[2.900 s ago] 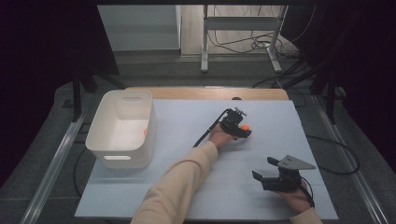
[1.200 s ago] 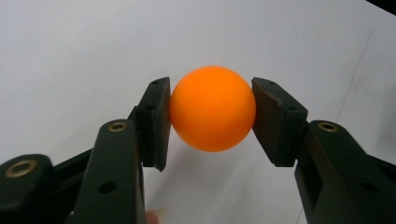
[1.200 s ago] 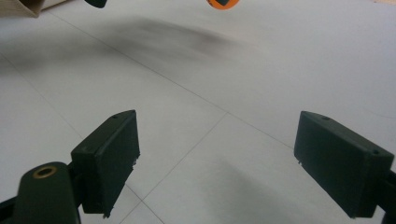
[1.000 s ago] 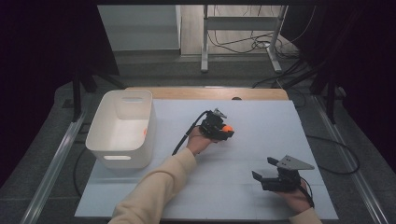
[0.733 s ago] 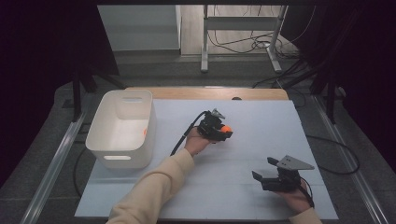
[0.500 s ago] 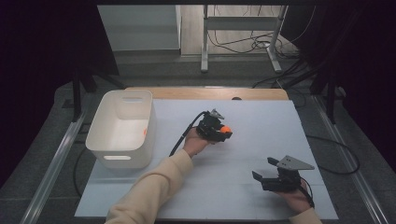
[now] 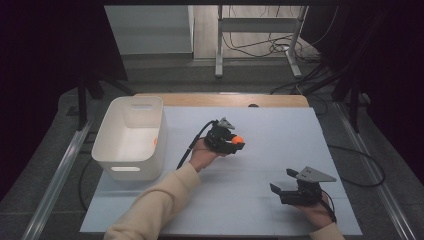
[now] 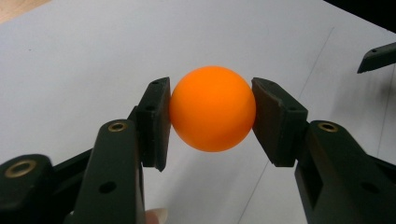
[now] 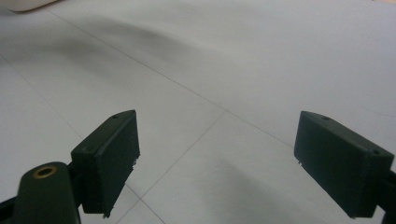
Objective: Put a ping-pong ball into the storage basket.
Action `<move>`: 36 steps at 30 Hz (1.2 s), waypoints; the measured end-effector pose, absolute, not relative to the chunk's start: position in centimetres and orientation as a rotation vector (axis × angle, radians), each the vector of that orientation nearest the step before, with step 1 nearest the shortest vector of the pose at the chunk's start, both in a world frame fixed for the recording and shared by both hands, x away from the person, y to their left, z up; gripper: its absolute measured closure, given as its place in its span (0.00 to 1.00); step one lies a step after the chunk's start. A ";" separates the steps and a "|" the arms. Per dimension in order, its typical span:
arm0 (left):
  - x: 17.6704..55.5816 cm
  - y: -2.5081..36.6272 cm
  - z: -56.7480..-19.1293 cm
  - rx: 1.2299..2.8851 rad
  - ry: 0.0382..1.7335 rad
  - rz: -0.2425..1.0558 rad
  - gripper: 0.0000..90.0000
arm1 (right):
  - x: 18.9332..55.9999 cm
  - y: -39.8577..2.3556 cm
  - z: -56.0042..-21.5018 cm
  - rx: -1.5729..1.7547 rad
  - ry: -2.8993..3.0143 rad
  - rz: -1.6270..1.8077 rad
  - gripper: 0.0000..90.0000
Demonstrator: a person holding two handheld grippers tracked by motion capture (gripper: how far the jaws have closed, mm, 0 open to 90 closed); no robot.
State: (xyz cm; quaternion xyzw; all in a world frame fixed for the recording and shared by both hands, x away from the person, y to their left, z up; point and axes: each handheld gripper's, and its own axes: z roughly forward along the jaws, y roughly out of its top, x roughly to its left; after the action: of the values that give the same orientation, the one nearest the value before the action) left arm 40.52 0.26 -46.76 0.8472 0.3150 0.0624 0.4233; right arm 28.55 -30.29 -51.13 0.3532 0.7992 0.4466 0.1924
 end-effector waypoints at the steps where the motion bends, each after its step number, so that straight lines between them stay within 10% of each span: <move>1: 40.4 0.4 -46.6 2.121 0.786 0.159 0.56 | 28.6 -30.3 -51.1 0.993 2.243 1.253 0.16; 36: 37.0 4.6 -42.5 2.064 0.760 0.233 0.56 | 28.5 -30.4 -51.1 0.996 2.237 1.252 0.16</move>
State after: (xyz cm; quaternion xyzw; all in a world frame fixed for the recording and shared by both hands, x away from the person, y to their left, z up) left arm 36.99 4.60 -42.51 0.8342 0.3072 0.0944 0.4481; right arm 28.54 -30.36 -51.08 0.3552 0.7978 0.4466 0.1947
